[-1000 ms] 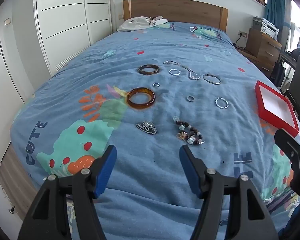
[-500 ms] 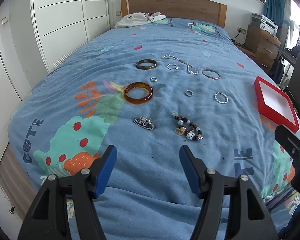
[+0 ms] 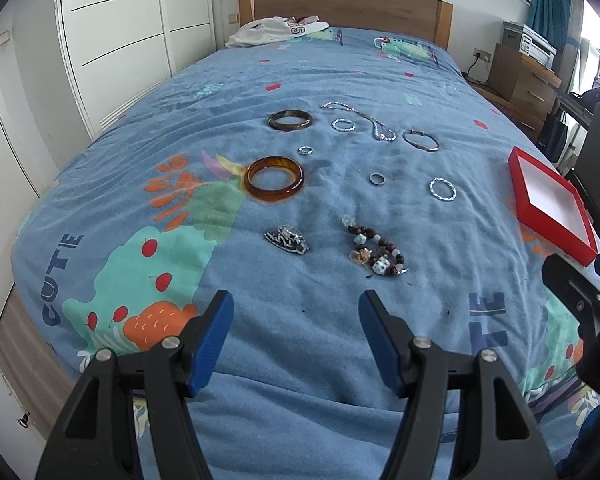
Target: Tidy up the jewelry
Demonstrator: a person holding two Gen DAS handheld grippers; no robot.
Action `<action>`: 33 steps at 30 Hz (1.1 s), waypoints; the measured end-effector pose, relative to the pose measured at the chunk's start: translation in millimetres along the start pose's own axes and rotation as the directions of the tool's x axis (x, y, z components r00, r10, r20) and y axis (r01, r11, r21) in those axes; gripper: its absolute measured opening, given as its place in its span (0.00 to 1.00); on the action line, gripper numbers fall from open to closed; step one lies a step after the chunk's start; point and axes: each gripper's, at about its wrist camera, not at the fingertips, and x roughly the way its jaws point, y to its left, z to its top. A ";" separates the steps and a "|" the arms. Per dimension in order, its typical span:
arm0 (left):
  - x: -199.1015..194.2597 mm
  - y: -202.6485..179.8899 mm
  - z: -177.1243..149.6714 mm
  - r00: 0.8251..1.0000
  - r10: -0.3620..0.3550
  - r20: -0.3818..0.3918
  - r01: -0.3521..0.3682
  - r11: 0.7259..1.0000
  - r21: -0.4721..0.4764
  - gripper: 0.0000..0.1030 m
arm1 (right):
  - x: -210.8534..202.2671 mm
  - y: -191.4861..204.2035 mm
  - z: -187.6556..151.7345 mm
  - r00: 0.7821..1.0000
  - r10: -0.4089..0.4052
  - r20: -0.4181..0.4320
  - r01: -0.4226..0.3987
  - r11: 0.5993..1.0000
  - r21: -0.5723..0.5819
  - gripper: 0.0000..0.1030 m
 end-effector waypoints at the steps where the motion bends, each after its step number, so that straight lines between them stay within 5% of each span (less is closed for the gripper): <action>1: 0.0 -0.2 -0.1 1.000 0.001 0.000 -0.001 1.000 -0.001 0.61 | 0.6 0.2 0.4 1.000 0.000 -0.006 0.000 1.000 0.000 0.99; 33: 25.1 5.6 0.2 0.998 0.021 -0.062 -0.023 0.999 -0.026 0.61 | 26.8 6.2 -5.2 0.992 -0.029 -0.124 0.023 0.999 -0.046 0.99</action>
